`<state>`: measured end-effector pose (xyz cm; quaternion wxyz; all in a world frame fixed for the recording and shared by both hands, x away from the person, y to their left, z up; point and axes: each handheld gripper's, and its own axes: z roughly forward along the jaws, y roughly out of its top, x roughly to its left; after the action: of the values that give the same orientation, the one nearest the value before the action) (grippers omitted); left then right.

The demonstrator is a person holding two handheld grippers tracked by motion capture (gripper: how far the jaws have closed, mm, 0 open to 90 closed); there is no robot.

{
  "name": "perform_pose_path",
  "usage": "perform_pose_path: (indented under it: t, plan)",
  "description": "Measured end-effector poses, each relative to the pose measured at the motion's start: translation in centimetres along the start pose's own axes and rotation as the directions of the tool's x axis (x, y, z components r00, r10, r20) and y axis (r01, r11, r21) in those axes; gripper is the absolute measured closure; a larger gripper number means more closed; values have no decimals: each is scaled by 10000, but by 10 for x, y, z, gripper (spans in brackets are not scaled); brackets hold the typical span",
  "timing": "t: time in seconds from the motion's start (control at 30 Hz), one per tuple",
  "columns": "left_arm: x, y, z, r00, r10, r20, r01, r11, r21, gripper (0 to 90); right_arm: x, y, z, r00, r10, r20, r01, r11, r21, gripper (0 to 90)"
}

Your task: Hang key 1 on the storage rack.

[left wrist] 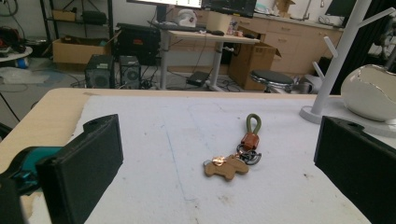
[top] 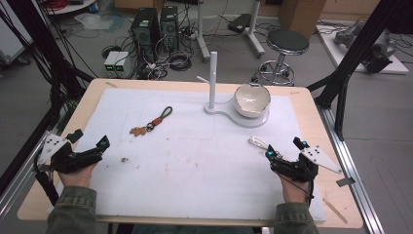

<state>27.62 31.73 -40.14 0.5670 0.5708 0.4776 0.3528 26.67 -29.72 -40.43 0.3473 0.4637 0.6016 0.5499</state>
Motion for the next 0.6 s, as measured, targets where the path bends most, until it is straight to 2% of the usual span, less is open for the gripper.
perform_pose_path:
  t: [0.23, 0.6]
  plan:
    - [0, 0, 1, 10000, -6, 38, 5, 10000, 45, 17, 0, 0, -1, 10000, 16, -13, -16, 10000, 7, 5]
    - [1, -1, 5, 9996, -245, 160, 241, 9994, 249, 17, -1, -1, 1, 10000, -49, 17, 49, 10000, 76, 4]
